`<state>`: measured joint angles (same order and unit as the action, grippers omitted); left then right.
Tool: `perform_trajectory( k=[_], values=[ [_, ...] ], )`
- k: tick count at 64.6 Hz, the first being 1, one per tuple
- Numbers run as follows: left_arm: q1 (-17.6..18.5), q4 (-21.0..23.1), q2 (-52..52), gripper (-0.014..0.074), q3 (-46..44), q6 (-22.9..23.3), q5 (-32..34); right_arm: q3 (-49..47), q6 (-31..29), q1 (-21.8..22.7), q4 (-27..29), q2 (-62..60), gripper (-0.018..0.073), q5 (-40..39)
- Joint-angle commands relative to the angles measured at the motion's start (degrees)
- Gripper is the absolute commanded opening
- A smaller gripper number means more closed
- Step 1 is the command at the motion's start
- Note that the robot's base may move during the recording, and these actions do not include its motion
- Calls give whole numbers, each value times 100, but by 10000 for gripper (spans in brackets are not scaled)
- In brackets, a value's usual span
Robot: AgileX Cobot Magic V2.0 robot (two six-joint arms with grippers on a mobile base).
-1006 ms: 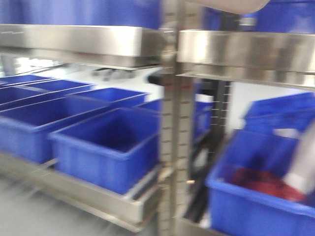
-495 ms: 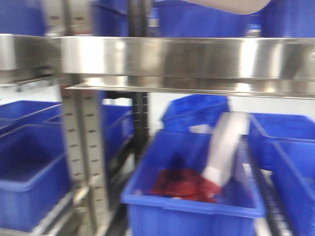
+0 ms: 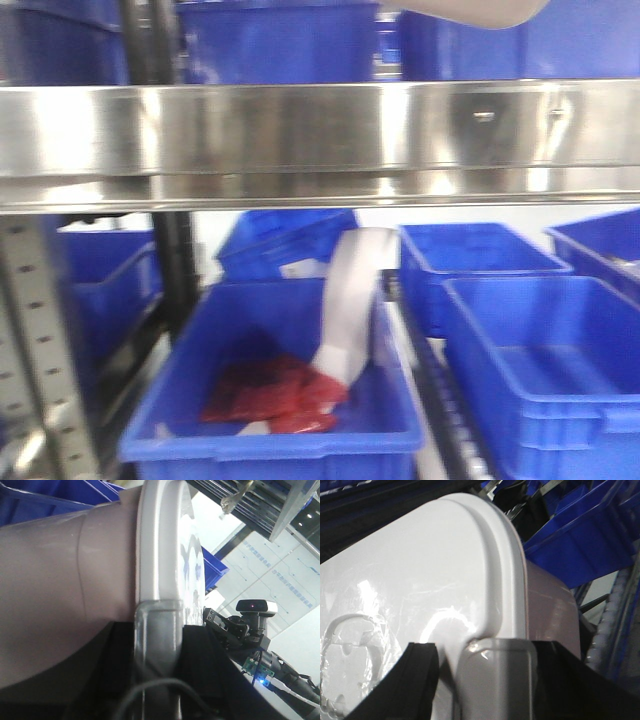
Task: Grab white bin and place on right shelf
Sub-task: 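Hold the bin with both grippers while driving up to the steel shelf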
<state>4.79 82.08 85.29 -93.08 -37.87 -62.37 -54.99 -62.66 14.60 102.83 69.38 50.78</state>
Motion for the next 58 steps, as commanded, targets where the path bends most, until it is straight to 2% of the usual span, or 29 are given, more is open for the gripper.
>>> perform_trajectory(
  k=[1, 58],
  values=[
    [245, 910, -258, -126, -184, 33, -1200, -240, -187, -115, 565, -193, 56, 509],
    [245, 910, -258, -126, -184, 33, -1200, -240, -187, -115, 565, -193, 56, 502]
  ],
)
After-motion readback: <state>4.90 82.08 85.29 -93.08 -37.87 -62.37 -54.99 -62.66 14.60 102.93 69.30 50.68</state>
